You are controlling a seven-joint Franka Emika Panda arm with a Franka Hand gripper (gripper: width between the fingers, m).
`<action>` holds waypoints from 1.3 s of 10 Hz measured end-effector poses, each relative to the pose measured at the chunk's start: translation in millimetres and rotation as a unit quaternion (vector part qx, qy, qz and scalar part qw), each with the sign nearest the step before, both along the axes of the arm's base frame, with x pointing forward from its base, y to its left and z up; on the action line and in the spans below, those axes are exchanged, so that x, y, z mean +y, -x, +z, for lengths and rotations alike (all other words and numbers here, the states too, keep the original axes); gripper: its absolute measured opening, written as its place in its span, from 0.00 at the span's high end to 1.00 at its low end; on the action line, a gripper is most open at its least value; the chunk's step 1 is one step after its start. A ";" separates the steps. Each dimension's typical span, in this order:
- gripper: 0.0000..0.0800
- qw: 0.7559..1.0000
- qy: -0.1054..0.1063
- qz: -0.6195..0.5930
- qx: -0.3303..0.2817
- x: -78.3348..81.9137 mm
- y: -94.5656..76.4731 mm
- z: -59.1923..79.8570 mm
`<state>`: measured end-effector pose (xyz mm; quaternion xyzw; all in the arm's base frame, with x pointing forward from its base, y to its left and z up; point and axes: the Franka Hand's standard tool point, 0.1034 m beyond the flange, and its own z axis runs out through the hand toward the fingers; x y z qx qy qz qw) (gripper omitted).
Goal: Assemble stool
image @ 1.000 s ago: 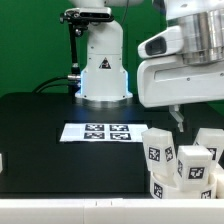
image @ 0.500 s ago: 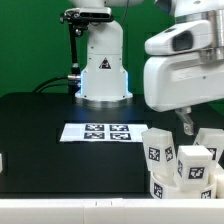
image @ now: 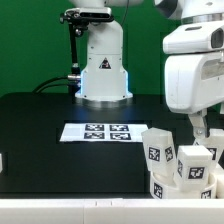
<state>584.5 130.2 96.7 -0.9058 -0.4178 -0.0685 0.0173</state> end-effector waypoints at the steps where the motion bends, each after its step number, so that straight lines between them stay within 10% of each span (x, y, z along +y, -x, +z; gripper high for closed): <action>1: 0.19 0.999 0.010 0.043 -0.004 -1.3 0.3 -1.7; 5: 0.19 0.954 0.086 0.287 -0.027 -1.1 -2.2 -20.2; 9: 0.58 0.966 0.080 0.244 -0.024 -3.1 -2.1 -21.2; 13: 0.58 0.998 0.048 0.027 0.001 -3.2 -2.1 -21.9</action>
Offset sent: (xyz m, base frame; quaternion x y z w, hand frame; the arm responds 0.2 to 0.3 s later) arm 0.0172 -0.0061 -0.0074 -0.0613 -0.0467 -0.3791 0.9221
